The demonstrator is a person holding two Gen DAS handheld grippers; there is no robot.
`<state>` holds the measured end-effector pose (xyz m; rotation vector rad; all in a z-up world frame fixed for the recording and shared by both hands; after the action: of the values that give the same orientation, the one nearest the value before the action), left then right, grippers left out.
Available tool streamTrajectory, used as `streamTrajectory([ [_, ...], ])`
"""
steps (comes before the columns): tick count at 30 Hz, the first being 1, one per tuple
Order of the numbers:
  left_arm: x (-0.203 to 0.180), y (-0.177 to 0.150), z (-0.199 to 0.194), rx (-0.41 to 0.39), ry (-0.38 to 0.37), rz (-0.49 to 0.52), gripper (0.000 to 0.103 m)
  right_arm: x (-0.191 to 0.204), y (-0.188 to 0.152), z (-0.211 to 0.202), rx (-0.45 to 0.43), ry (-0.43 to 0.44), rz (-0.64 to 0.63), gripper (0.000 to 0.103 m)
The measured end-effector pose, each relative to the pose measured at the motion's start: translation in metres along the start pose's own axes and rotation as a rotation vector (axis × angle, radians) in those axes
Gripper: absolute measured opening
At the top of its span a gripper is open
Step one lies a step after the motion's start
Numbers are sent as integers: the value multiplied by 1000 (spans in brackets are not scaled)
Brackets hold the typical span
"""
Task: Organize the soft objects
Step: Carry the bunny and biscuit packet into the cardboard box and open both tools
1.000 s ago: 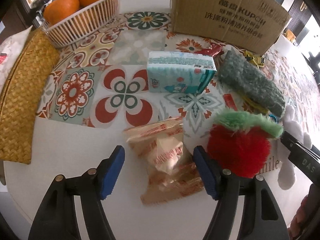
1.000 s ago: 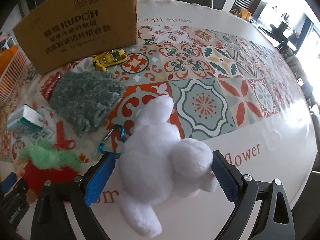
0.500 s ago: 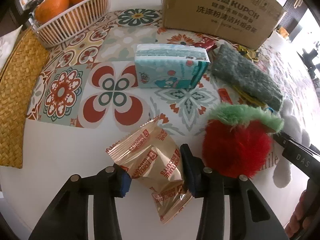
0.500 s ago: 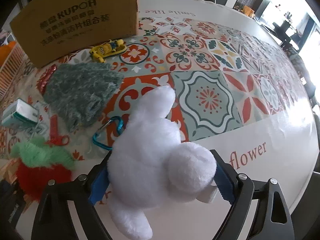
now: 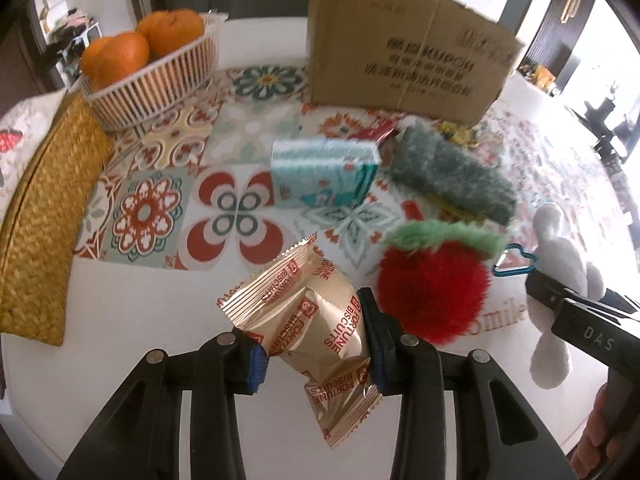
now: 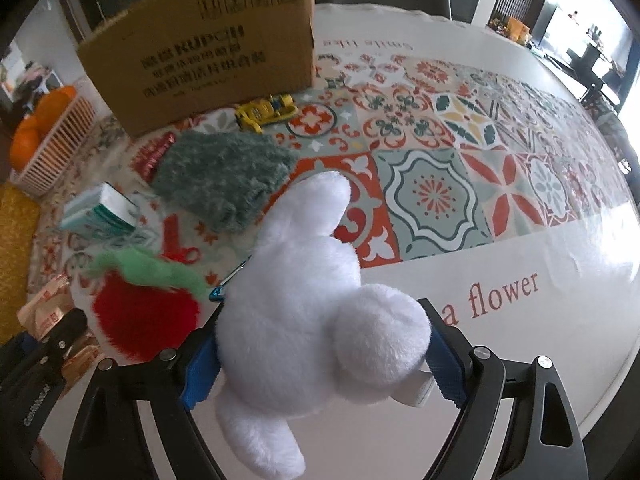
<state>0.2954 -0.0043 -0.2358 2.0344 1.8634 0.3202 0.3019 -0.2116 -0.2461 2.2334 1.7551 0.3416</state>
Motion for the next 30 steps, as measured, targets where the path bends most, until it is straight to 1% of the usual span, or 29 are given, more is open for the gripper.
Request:
streamTrajectory([
  [7, -11, 11, -35, -84, -57, 34, 39, 4, 13, -38, -107, 62, -15, 88],
  [12, -17, 30, -61, -158, -88, 52, 39, 10, 29, -66, -189, 110, -22, 88],
  [17, -22, 53, -85, -229, -97, 76, 39, 16, 47, -85, -251, 154, -25, 88],
  [22, -28, 76, -96, -272, -116, 95, 39, 21, 62, -98, -300, 184, -24, 88],
  [30, -39, 113, -105, -328, -131, 114, 39, 23, 102, -116, -381, 210, -27, 88],
])
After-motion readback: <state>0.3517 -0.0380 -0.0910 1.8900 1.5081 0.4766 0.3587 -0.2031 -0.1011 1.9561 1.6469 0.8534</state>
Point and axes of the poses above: each gripper's, at about its wrist camera, not at the fingertips, and z roughly the way its jaws point, x to its left, y to its top, the point moved 6 cm from there along z, roughly the way its jaws point
